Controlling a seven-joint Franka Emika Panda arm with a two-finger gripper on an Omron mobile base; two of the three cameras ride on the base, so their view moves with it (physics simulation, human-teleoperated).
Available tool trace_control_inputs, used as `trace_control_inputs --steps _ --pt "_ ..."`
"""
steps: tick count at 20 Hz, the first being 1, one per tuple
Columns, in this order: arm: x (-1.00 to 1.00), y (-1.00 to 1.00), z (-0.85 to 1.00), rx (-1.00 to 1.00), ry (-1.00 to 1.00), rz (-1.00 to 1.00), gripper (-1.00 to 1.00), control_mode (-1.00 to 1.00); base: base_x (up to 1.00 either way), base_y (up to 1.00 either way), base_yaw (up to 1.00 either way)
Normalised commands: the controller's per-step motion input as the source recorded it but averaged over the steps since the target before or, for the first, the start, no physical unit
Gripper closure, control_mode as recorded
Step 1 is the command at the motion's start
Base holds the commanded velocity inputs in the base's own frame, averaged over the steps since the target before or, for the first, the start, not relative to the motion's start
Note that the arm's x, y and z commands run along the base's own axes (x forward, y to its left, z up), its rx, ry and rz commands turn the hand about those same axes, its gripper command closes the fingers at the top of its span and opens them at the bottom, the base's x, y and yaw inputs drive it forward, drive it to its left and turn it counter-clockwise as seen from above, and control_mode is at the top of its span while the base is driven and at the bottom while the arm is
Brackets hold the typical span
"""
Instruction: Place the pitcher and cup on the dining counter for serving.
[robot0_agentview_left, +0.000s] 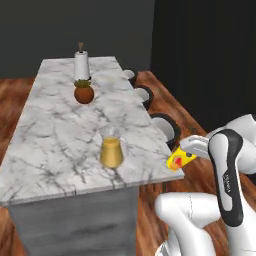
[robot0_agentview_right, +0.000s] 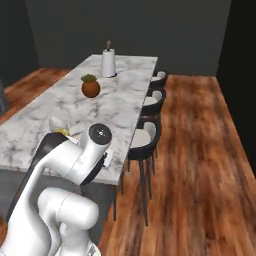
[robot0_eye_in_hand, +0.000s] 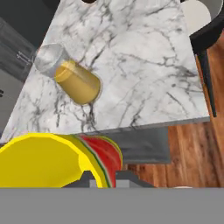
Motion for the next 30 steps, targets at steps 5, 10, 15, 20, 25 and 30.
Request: trace_control_inputs --steps 5,10,15,20,25,30 --pt "0.00 0.00 0.00 0.00 0.00 0.00 1.00 1.00 0.18 -0.98 0.45" --pt "0.00 0.00 0.00 0.00 0.00 0.00 1.00 1.00 0.45 -0.71 0.61" --pt "0.00 0.00 0.00 0.00 0.00 0.00 1.00 1.00 0.61 -0.67 0.63" --pt "0.00 0.00 0.00 0.00 0.00 0.00 1.00 1.00 0.71 -0.68 0.60" --pt "0.00 0.00 0.00 0.00 0.00 0.00 1.00 1.00 0.54 -0.84 0.52" --pt "0.00 0.00 0.00 0.00 0.00 0.00 1.00 1.00 0.07 -0.90 0.55"
